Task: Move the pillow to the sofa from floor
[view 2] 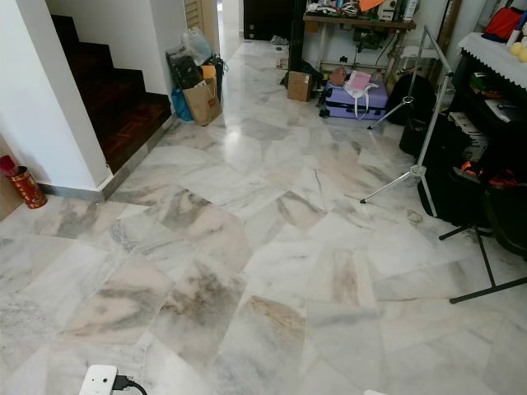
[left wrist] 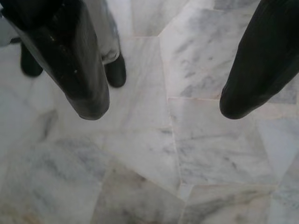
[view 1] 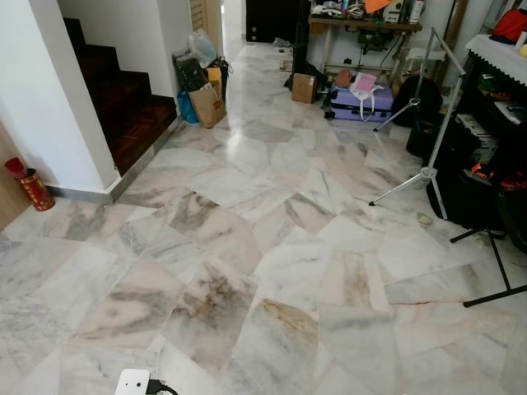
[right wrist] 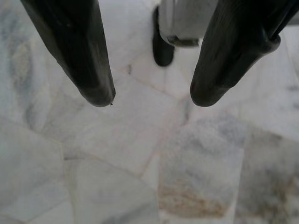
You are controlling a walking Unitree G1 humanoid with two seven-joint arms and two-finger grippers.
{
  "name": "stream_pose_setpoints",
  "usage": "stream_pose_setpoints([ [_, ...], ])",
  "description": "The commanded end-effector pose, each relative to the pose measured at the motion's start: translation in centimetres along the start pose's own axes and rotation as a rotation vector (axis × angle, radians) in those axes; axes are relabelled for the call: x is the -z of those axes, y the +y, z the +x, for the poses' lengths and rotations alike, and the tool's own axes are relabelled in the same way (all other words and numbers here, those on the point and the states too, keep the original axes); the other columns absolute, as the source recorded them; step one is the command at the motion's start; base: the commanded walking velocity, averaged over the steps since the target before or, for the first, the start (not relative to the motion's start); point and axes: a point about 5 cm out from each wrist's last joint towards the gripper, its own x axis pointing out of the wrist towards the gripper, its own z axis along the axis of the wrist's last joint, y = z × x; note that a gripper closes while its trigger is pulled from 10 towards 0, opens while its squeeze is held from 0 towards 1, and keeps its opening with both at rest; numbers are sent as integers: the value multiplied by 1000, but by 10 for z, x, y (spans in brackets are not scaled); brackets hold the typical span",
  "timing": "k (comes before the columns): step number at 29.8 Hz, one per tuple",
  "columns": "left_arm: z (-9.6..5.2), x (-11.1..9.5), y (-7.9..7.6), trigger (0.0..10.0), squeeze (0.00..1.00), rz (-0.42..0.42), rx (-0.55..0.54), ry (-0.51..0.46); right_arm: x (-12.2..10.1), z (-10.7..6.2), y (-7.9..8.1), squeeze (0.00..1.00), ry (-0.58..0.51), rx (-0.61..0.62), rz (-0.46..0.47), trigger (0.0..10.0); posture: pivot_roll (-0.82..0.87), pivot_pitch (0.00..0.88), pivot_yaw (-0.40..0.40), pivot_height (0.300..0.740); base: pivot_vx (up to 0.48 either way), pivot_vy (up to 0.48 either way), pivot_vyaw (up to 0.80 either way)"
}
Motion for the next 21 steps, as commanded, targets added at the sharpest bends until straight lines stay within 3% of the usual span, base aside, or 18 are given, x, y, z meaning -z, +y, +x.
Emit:
stream_pose_setpoints([
  [1,9,-31,6,10000,0,-171,16,-38,-50,13,39,0,-66,-138,59,10000,101,0,-32,740,0,0,800],
  [7,7,-22,4,10000,0,-100,25,-9,-45,12,42,0,-65,-147,75,10000,88,0,7,740,0,0,800],
  [9,5,-10,3,10000,0,-157,54,47,-37,11,45,0,-55,-153,86,10000,94,0,10,740,0,0,800],
  [14,0,6,1,10000,0,-117,68,87,-20,9,47,0,-1,-149,74,10000,126,0,-14,740,0,0,800],
  [16,-1,12,1,10000,0,-163,55,103,-16,8,48,0,11,-157,45,10000,133,0,-24,740,0,0,800],
  [21,-3,16,0,10000,0,-148,42,104,-17,8,47,0,1,-157,57,10000,102,0,-16,740,0,0,800],
])
